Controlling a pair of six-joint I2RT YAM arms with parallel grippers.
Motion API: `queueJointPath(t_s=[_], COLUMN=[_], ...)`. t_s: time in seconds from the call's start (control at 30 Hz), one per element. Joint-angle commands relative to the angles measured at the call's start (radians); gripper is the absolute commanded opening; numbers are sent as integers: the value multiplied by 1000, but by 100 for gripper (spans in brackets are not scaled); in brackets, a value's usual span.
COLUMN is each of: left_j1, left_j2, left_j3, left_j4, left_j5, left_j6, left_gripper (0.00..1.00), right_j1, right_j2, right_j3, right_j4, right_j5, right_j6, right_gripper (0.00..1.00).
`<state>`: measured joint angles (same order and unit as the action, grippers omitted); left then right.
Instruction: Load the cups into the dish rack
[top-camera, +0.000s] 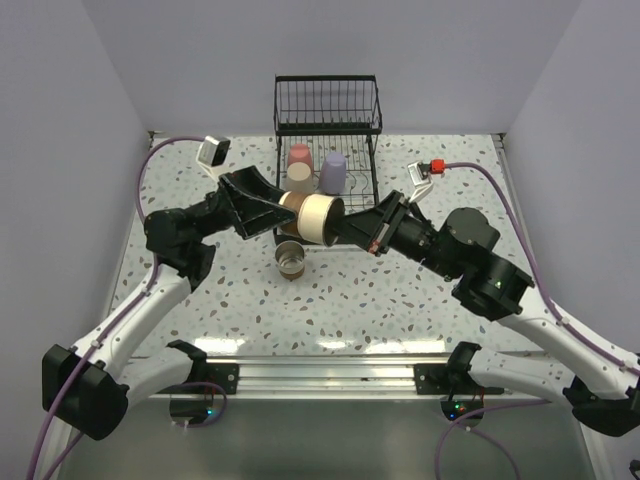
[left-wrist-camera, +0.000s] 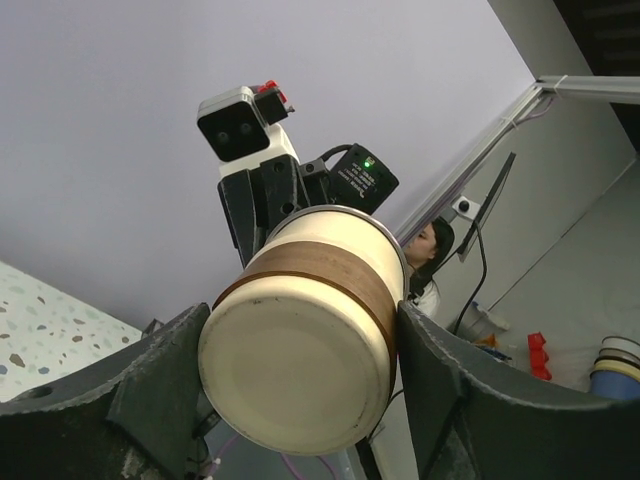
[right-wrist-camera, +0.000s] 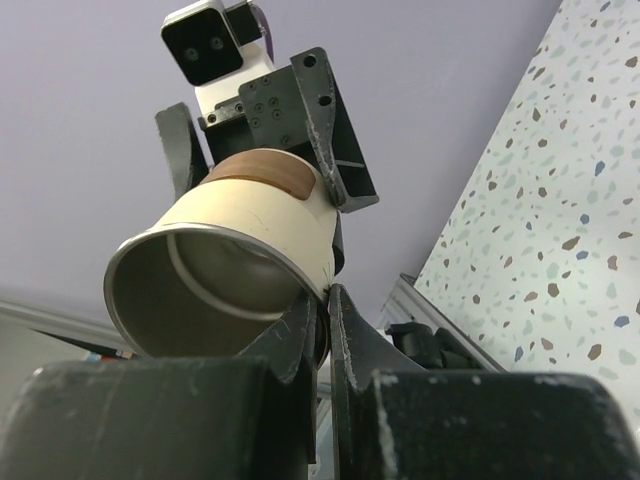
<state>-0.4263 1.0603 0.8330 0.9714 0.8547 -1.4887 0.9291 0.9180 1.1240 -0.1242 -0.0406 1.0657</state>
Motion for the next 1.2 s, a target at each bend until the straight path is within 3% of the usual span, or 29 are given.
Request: queueJointPath(t_s=[0.0,0.13,0.23,0.33,0.37,0.43,0.5,0.57,0.73,0.87,1.03,1.17], left_j1=[4,6,4,4,4,4,6,4,1,0,-66,-161], left_j2=[-16,-17,-20,-19,-19,-13,-2,18,128,243,415,576], left_j3=[21,37,58,87,97,132,167,224,411,625,803,1021], left_j4=[-5,-40,-94,-177,-206,-301,-397,-515,-905,-1271,-1439,-1595], left_j5=[35,41,37,33,29,20,4,-5,-84,-238,-399,-630], left_j6=[8,31,70,129,148,217,287,338,642,850,1016,1105], left_gripper=[59,21,5,0,0,0,0,0,0,0,0,0], right_j1=[-4,-6,-6,-4,-4,-6,-6,-7,-6,-6,-6,-6], right_j2=[15,24,22,16,12,-10,-34,-79,-151,-194,-217,-220], right_j3=[42,37,49,91,102,132,146,151,213,272,330,370], right_j4=[101,107,60,-61,-101,-234,-352,-429,-739,-905,-1042,-1111], right_j5=[4,10,34,93,147,211,309,373,577,657,696,714], right_j6=[-3,-1,-12,-45,-65,-81,-102,-115,-116,-122,-127,-133], right_gripper=[0,0,0,33,63,82,94,97,98,97,95,95])
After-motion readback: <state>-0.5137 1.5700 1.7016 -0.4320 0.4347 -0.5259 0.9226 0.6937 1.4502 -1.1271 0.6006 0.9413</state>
